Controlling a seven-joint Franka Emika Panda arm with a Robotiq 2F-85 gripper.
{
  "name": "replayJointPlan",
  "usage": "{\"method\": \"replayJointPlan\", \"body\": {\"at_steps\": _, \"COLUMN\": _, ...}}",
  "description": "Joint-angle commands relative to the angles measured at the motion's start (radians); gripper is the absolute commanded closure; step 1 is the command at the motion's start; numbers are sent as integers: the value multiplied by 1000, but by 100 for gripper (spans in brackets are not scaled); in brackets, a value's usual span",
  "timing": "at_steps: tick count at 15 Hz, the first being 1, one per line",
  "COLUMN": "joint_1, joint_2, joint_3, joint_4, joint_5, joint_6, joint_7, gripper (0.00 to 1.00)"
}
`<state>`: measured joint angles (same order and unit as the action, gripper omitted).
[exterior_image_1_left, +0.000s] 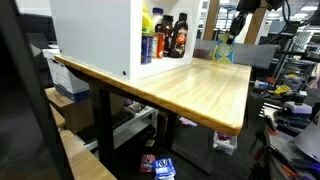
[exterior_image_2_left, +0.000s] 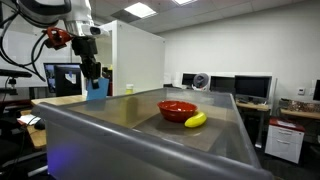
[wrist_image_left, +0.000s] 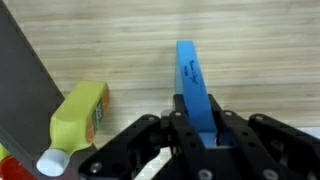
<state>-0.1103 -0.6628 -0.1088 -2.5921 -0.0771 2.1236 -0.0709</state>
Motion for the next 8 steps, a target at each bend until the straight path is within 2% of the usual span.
{"method": "replayJointPlan", "body": {"at_steps": 1, "joint_1": 55, "joint_2": -52, "joint_3": 28, "joint_4": 31, "joint_5": 84, "joint_6": -133, "joint_7": 25, "gripper": 94}}
{"method": "replayJointPlan", "body": {"at_steps": 8, "joint_1": 173, "joint_2": -71, "joint_3": 76, "joint_4": 32, "joint_5": 239, "joint_6": -121, "joint_7": 21, "gripper": 94}}
